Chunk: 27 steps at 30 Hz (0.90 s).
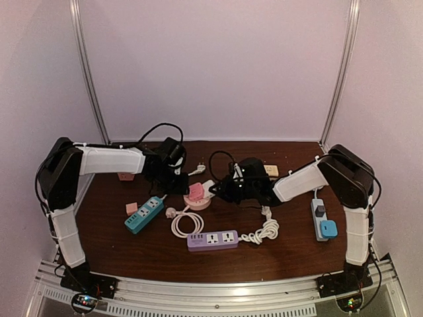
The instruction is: Pull the plug off the socket
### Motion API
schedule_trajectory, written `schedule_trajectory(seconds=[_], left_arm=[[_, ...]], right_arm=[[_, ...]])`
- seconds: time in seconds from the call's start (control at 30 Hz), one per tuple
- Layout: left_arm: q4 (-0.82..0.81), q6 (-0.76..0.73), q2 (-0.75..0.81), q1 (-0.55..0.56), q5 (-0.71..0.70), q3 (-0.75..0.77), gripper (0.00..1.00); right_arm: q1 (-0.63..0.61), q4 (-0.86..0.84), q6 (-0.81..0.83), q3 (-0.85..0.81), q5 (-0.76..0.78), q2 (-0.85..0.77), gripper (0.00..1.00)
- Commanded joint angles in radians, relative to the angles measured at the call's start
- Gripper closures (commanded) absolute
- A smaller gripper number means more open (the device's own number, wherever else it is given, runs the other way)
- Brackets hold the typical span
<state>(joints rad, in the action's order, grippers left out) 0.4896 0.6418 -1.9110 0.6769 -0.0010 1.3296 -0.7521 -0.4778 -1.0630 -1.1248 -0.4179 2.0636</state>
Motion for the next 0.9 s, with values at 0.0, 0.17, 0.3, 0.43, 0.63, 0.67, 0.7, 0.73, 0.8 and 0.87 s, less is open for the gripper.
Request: schedule_trajectory(seconds=[0.0,0.17,0.3,0.43,0.63,0.67,0.7,0.73,0.8,0.87], left_arm=[[-0.124,0.024,0.004,-0.027,0.082,-0.043,0.65],[-0.145,0.027,-0.001,-0.038,0.097,-0.071,0.75],[-0.155,0.026,-0.012,-0.041,0.107,-0.077,0.78],[-0.163,0.02,-0.033,-0.041,0.129,-0.064,0.79],[-0.161,0.019,-0.064,-0.04,0.143,-0.063,0.81],[-0.16,0.021,-0.066,-0.041,0.143,-0.064,0.81],[-0.16,0.019,-0.07,-0.04,0.144,-0.064,0.81],[-0.158,0.019,-0.072,-0.04,0.145,-0.064,0.81],[-0.152,0.018,-0.077,-0.04,0.142,-0.062,0.81],[-0.144,0.015,-0.079,-0.041,0.137,-0.058,0.82]], right_arm=[[0.007,-0.156,-0.058,0.024,-0.066,-0.026,1.0],[0.014,-0.269,-0.114,0.046,-0.104,-0.01,1.0],[0.015,-0.314,-0.145,0.035,-0.137,0.013,1.0],[0.016,-0.299,-0.144,0.03,-0.141,0.018,1.0],[0.022,-0.399,-0.212,0.044,-0.191,0.053,1.0],[0.023,-0.437,-0.231,0.04,-0.21,0.067,1.0],[0.026,-0.478,-0.255,0.035,-0.23,0.081,1.0],[0.025,-0.516,-0.277,0.03,-0.246,0.097,1.0],[0.025,-0.583,-0.317,0.022,-0.265,0.121,1.0],[0.026,-0.626,-0.341,0.017,-0.276,0.136,1.0]])
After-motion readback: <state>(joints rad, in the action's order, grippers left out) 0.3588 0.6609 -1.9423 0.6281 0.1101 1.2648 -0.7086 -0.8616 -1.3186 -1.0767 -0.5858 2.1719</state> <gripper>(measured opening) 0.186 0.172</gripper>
